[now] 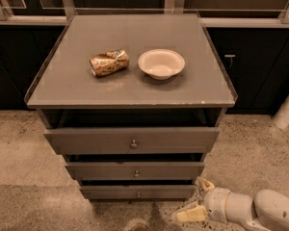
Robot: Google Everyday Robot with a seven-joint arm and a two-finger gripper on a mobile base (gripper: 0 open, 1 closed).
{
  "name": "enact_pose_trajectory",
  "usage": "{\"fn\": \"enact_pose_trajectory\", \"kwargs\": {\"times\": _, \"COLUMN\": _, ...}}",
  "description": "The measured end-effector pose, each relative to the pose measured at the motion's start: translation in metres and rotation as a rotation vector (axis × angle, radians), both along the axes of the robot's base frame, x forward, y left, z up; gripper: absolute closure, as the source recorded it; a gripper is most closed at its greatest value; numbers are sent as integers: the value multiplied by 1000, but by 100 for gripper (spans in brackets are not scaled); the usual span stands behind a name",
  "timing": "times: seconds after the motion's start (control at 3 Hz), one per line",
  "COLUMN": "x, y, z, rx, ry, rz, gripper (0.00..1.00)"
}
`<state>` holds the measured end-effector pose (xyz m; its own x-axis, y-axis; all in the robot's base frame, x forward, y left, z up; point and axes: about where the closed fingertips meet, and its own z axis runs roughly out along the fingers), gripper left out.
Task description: Open bottom drawer
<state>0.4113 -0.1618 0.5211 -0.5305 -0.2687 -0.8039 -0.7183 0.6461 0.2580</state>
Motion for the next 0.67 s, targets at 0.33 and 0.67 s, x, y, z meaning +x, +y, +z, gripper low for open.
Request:
{"fn": "enact_pose_trajectory", "kwargs": {"times": 0.33, "x": -2, "y": -6, "z": -30, "rx": 85, "ry": 9, "rz": -51, "gripper": 0}}
{"fn": "enact_pose_trajectory", "kwargs": {"times": 0.67, "x": -7, "y": -2, "z": -89, "rx": 181, "ry": 81, "rz": -62, "gripper": 0}}
